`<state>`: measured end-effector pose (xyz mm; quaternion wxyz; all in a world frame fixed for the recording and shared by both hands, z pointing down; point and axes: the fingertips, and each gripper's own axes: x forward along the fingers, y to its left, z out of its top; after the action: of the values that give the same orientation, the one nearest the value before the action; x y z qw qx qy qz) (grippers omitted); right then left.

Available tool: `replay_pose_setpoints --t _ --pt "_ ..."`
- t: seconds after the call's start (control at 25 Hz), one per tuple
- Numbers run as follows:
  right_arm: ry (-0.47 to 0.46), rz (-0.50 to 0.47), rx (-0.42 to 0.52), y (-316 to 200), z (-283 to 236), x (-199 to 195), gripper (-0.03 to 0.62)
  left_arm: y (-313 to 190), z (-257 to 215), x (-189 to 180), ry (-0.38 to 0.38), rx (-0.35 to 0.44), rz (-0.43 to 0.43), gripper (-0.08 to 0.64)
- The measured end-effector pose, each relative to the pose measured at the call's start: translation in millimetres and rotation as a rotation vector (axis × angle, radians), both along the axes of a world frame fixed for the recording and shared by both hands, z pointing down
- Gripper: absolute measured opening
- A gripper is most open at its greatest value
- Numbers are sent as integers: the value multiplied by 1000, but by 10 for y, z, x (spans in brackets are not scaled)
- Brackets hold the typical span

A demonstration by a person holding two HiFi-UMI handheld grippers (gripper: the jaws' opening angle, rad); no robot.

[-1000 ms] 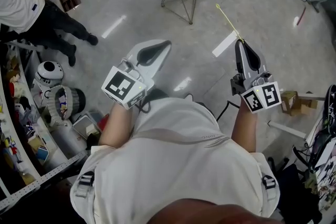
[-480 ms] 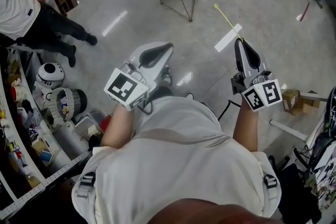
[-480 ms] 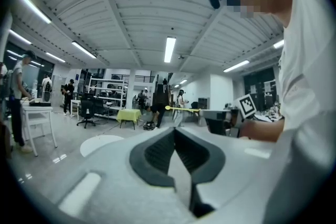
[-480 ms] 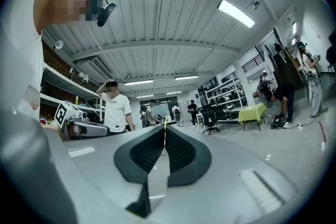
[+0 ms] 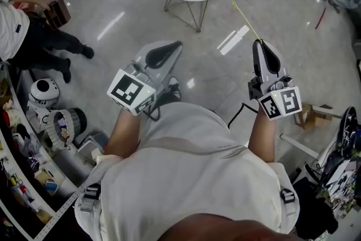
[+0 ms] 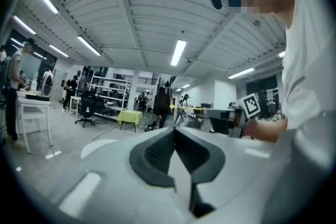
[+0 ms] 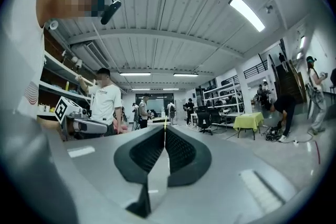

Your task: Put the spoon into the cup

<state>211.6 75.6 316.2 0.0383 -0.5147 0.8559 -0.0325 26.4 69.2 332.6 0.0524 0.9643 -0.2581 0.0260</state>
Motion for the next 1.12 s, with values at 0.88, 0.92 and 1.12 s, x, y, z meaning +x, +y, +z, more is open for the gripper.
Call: replay_pose_setpoints --t 0.88,0.92,1.12 --pt "148 -56 -19 -2350 -71 -1407 11 -2310 71 -1396 58 -11 -58 2" --pt "147 -65 -17 -2445 -68 -1417 11 -2383 80 -1400 58 -10 -65 2" --pt "137 -123 -12 -2948 -12 -1386 11 -2798 85 -1361 41 -1 -123 2"
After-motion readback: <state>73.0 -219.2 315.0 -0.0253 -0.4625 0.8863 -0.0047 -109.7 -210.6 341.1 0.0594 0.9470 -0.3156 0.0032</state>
